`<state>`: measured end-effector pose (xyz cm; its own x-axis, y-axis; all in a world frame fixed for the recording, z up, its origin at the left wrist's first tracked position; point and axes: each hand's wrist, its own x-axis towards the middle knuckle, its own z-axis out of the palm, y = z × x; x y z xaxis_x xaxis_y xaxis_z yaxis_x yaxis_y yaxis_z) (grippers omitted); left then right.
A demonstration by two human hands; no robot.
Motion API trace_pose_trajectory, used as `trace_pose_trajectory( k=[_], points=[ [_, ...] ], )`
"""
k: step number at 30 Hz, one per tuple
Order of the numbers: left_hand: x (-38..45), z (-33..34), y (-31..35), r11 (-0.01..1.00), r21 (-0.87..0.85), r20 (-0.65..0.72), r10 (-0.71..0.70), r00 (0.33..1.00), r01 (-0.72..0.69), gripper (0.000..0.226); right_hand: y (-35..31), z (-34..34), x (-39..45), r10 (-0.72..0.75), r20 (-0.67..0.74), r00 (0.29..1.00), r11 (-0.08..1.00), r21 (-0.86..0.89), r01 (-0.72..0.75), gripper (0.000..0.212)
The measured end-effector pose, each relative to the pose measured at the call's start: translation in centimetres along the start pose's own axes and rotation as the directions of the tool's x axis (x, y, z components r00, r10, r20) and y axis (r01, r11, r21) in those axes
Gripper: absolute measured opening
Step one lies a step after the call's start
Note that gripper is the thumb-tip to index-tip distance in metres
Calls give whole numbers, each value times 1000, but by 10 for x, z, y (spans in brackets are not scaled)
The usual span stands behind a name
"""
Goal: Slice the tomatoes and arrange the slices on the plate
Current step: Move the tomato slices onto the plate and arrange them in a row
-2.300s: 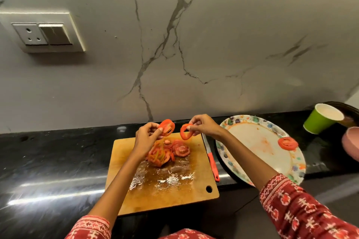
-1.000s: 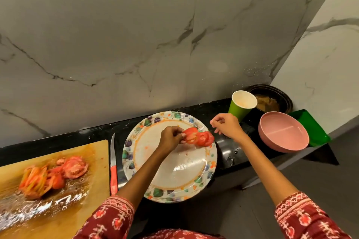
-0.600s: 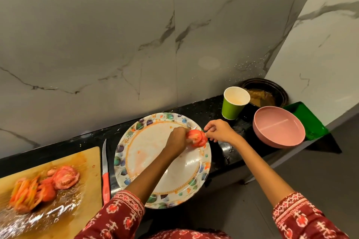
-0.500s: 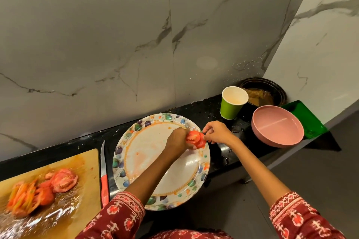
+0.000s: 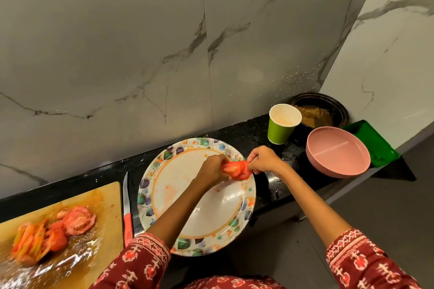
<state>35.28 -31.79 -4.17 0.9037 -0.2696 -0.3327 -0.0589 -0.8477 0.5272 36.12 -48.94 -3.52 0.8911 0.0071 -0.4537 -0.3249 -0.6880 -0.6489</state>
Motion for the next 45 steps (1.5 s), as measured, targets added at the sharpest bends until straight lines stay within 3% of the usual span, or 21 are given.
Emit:
trace_pose_trajectory(
  k=[7, 10, 12, 16, 22, 36, 38, 41, 45],
  points=[
    [-1, 4, -3, 999, 11, -77, -45, 996, 46, 41, -1, -4, 0, -47, 8, 999, 998, 53, 46, 19],
    [-1, 6, -1, 998, 4, -67, -55, 996, 55, 50, 0, -3, -1, -71, -12, 997, 996, 54, 71, 18],
    [-2, 7, 0, 998, -6, -34, -59, 998, 59, 65, 2, -2, -2, -176, -3, 984, 983, -51, 175, 21],
    [-8, 12, -4, 999, 27, -12, -27, 1000, 28, 83, 0, 5, -7, -350, 92, 932, 891, -275, 362, 49],
    [-13, 15, -7, 996, -83, -96, 4, 995, -12, 74, -5, 16, -4, -352, 151, 924, 812, -441, 382, 60],
    [-16, 9, -28, 973, -225, -172, -102, 980, 61, 73, -13, 15, 9, -332, 264, 906, 782, -461, 421, 60],
    [-16, 8, -30, 966, -246, -168, -120, 979, 77, 73, -12, 11, 10, -362, 246, 899, 808, -398, 434, 53],
    [-15, 8, -30, 962, -264, -161, -116, 980, 70, 73, -8, -1, 9, -391, 172, 904, 907, -97, 410, 34],
    [-12, 13, -19, 968, -249, -157, -68, 985, 27, 73, -1, -16, 7, -390, 2, 921, 914, 121, 387, 29]
  ],
)
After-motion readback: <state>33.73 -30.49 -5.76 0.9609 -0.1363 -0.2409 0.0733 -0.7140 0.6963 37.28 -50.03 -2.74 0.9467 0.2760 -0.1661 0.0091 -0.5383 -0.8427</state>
